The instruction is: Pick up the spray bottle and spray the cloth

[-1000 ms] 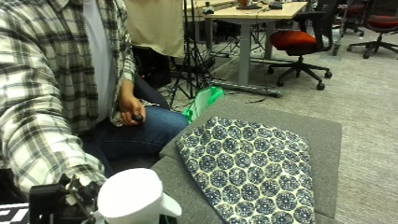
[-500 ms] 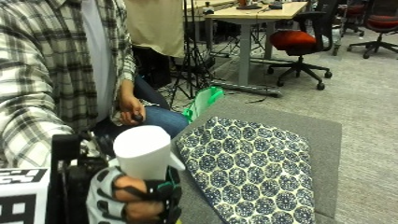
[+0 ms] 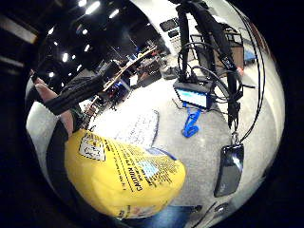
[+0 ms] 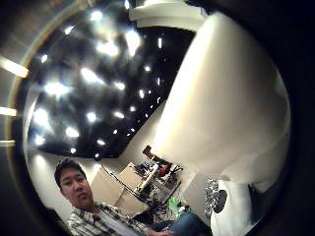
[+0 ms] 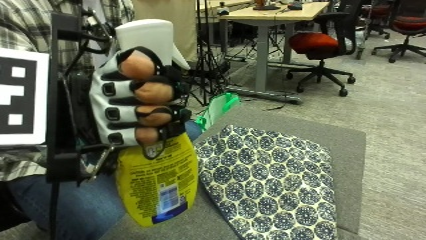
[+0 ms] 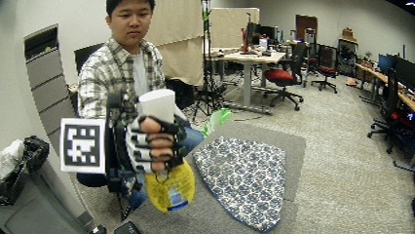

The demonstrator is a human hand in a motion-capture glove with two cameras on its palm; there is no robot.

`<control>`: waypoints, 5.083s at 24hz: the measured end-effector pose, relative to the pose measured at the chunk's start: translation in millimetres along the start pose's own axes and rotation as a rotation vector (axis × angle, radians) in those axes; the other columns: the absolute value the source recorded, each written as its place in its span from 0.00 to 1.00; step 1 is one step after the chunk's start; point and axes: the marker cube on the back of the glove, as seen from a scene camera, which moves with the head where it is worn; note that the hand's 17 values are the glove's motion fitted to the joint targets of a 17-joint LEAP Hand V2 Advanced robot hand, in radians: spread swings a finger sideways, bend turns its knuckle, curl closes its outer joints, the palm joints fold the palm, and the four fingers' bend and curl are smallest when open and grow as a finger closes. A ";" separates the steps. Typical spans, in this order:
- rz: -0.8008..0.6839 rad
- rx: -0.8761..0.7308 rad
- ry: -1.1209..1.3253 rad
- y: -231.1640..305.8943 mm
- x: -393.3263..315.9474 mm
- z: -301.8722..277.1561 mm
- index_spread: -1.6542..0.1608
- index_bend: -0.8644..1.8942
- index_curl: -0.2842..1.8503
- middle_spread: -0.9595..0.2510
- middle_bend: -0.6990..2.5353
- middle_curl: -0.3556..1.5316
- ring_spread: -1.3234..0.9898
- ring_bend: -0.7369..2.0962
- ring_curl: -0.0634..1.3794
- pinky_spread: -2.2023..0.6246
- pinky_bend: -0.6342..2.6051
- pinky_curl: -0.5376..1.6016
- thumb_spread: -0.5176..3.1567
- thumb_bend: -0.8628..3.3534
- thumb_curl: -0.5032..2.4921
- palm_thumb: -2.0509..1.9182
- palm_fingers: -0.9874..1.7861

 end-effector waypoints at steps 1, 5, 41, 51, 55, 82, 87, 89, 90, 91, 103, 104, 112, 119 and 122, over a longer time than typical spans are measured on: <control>-0.014 -0.016 -0.005 1.1 -8.1 -1.1 0.75 0.38 0.35 0.64 0.36 0.45 0.48 0.46 0.35 0.73 0.35 0.40 0.18 0.20 0.41 0.80 0.80; -0.030 -0.051 -0.015 2.5 -28.9 -1.6 0.75 0.38 0.35 0.64 0.36 0.45 0.48 0.46 0.35 0.73 0.35 0.40 0.18 0.20 0.41 0.80 0.80; -0.133 -0.471 -0.213 79.7 -159.5 231.2 0.74 0.37 0.37 0.64 0.36 0.46 0.48 0.46 0.37 0.73 0.35 0.41 0.17 0.20 0.43 0.79 0.79; -0.140 -0.555 -0.269 102.7 -180.8 261.0 0.75 0.37 0.38 0.64 0.36 0.47 0.48 0.46 0.38 0.73 0.35 0.41 0.17 0.20 0.43 0.79 0.79; -0.182 -0.591 -0.210 107.1 -189.0 263.6 0.75 0.37 0.38 0.64 0.36 0.47 0.48 0.46 0.38 0.73 0.35 0.42 0.17 0.20 0.43 0.79 0.79; -0.472 -0.826 0.737 76.3 -135.9 259.5 0.75 0.37 0.38 0.63 0.36 0.47 0.48 0.46 0.38 0.73 0.35 0.42 0.17 0.20 0.43 0.79 0.80; -0.557 -0.929 0.904 86.4 -123.8 269.2 0.75 0.37 0.38 0.63 0.36 0.47 0.48 0.46 0.37 0.73 0.35 0.42 0.17 0.20 0.43 0.79 0.80; -0.584 -0.963 0.940 90.9 -120.2 272.3 0.75 0.37 0.38 0.63 0.36 0.47 0.48 0.46 0.38 0.73 0.34 0.42 0.17 0.20 0.43 0.79 0.80; -0.592 -0.979 0.952 93.1 -118.5 273.8 0.75 0.37 0.38 0.63 0.36 0.47 0.48 0.46 0.38 0.73 0.34 0.42 0.17 0.20 0.43 0.79 0.80; -0.597 -0.994 0.963 95.1 -117.0 275.2 0.75 0.38 0.38 0.63 0.36 0.47 0.48 0.46 0.37 0.73 0.34 0.42 0.17 0.20 0.43 0.79 0.80; -0.586 -1.042 1.048 106.4 -108.0 283.7 0.75 0.38 0.38 0.64 0.36 0.47 0.47 0.46 0.37 0.72 0.34 0.42 0.17 0.20 0.43 0.79 0.81; -0.586 -1.042 1.053 106.4 -107.5 283.5 0.75 0.38 0.38 0.64 0.36 0.47 0.47 0.46 0.37 0.72 0.34 0.42 0.17 0.20 0.43 0.79 0.81; -0.569 -0.998 0.937 104.3 -113.7 279.0 0.75 0.38 0.39 0.64 0.36 0.47 0.47 0.46 0.37 0.72 0.34 0.42 0.17 0.20 0.43 0.79 0.81; -0.589 -0.817 0.620 104.3 -152.5 268.2 0.75 0.38 0.39 0.64 0.36 0.47 0.47 0.45 0.37 0.72 0.34 0.42 0.16 0.20 0.43 0.79 0.80; -0.530 -0.773 0.445 99.9 -162.5 261.9 0.75 0.38 0.39 0.64 0.36 0.47 0.47 0.45 0.37 0.72 0.34 0.42 0.16 0.20 0.43 0.79 0.80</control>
